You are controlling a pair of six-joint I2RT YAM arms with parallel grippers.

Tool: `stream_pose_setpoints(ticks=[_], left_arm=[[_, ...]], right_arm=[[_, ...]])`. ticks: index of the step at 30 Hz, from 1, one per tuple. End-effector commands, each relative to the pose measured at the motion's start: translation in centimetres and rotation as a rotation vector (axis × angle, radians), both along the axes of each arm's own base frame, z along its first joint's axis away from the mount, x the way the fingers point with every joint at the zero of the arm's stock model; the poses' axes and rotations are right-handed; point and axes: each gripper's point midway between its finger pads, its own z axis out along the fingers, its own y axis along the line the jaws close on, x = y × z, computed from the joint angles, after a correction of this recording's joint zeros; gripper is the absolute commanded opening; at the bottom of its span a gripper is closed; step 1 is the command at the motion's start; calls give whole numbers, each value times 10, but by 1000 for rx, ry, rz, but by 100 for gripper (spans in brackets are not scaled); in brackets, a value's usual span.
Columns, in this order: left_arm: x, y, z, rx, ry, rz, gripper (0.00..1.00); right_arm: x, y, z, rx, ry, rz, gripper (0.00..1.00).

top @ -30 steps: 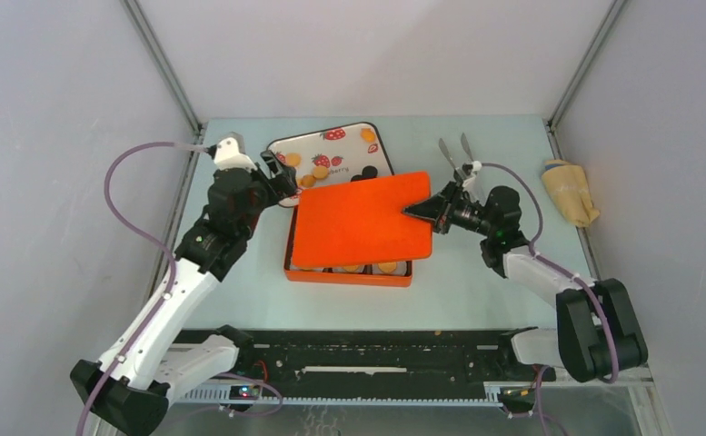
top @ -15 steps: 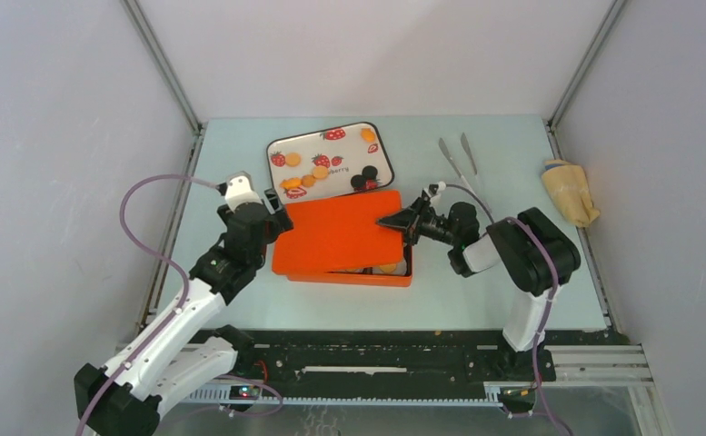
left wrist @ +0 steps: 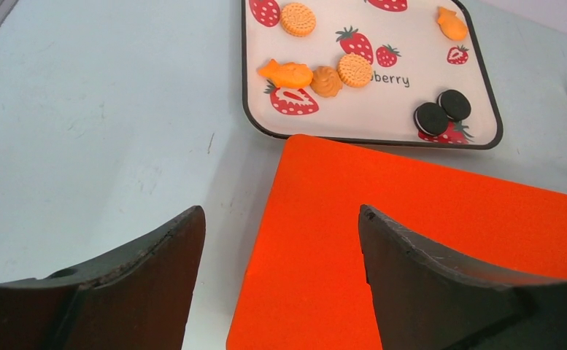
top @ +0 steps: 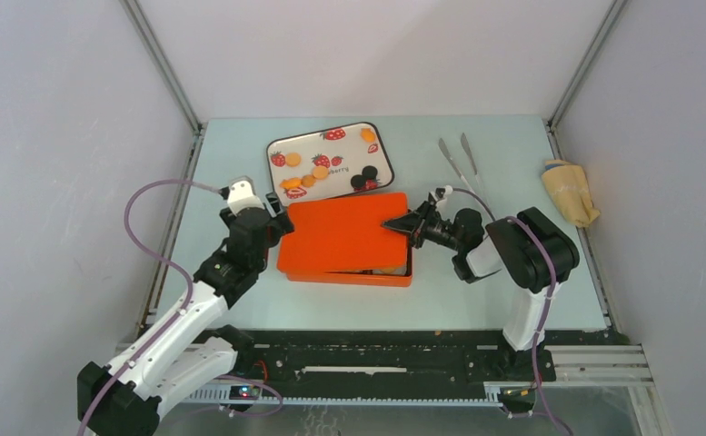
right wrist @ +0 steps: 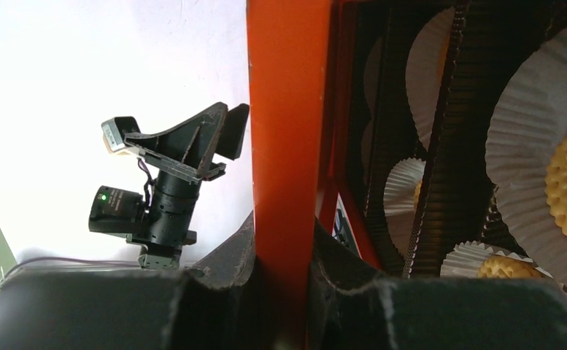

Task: Pack the cookies

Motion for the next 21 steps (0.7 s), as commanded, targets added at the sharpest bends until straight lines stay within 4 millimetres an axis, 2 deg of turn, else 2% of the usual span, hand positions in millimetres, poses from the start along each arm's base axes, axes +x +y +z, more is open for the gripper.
stream_pose_setpoints(ticks=[1, 6, 12, 19, 21], left_arm=[[3, -5, -5, 2, -15, -23, 81], [5, -25, -19, -29, -2, -118, 81], [2, -52, -51, -95, 38, -237, 78], [-4, -82, -79, -177, 83, -361, 58], [-4, -92, -84, -206, 96, -404, 49]], right_arm=[[-3, -6, 26, 28, -110, 9, 0], [0, -15, 12, 6, -76, -13, 0], [2, -26, -8, -18, -24, -39, 0], [4, -29, -19, -29, 2, -43, 0], [4, -30, -19, -29, 3, -45, 0]])
